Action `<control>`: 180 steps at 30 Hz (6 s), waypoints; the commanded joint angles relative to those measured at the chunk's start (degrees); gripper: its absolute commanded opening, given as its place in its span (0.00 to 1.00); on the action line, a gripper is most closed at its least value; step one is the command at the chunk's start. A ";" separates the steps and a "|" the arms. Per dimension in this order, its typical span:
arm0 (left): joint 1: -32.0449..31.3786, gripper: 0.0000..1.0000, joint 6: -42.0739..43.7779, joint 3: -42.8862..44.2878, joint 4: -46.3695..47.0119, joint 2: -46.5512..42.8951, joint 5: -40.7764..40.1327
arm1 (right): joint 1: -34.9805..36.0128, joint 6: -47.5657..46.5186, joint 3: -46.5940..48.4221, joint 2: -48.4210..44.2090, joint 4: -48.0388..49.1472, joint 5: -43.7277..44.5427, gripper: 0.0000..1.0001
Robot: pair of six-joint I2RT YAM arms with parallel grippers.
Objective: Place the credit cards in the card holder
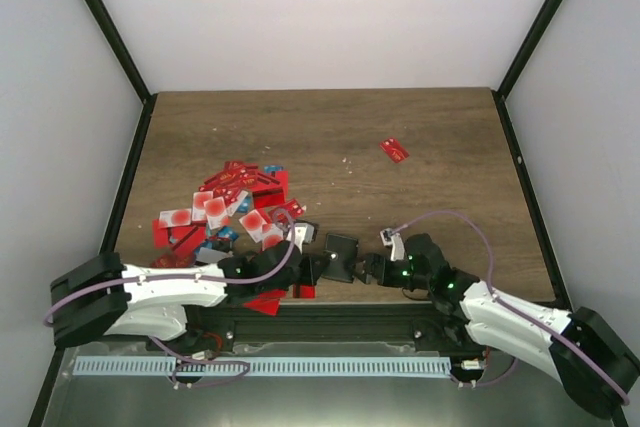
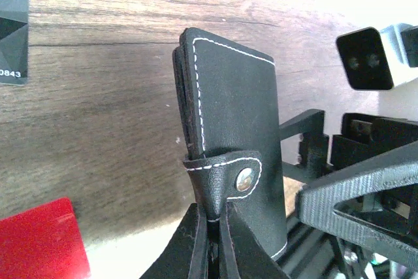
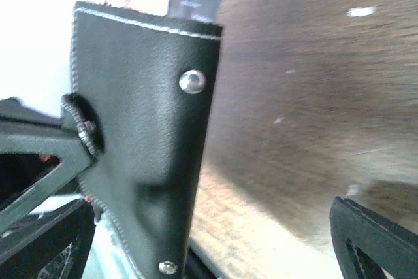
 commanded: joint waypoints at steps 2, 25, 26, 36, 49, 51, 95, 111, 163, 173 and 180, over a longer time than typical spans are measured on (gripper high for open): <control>-0.26 0.04 -0.95 -4.17 7.23 -5.58 3.82 | -0.05 -0.17 -3.03 -4.49 10.43 -12.35 1.00; -3.79 0.04 -5.16 -10.11 18.62 -10.45 7.07 | -0.04 5.09 -7.32 -15.42 16.84 -17.87 0.34; -4.05 0.04 -5.35 -10.25 18.76 -10.53 6.69 | -0.06 5.15 -7.49 -15.97 16.54 -17.74 0.27; -4.80 0.53 -3.45 -7.86 11.07 -12.91 1.13 | -0.05 2.07 -3.01 -17.06 6.27 -13.98 0.01; -5.78 0.72 7.13 5.72 -20.46 -13.97 -15.88 | -0.05 -1.26 9.29 -9.80 -10.21 -1.70 0.01; -5.79 0.72 9.23 7.03 -19.89 -11.82 -16.13 | -0.05 -0.81 11.66 -6.74 -11.78 0.00 0.01; -3.07 0.47 17.36 19.56 -19.19 4.42 -20.40 | 0.03 -5.99 22.31 0.28 -16.76 -10.46 0.01; -3.07 0.32 16.20 22.58 -24.86 7.78 -28.08 | 0.04 -6.70 22.94 -0.85 -18.56 -9.49 0.01; -0.96 0.04 9.03 7.51 -5.37 5.44 -9.50 | -0.14 -2.69 13.89 6.93 -24.92 12.85 0.76; -0.96 0.04 8.81 7.42 -4.08 5.51 -8.21 | -0.14 -11.14 19.97 2.19 -30.01 8.57 0.85; -0.96 0.04 9.96 8.19 -4.36 1.56 -6.95 | 0.43 -13.42 23.03 2.32 -30.53 0.80 0.84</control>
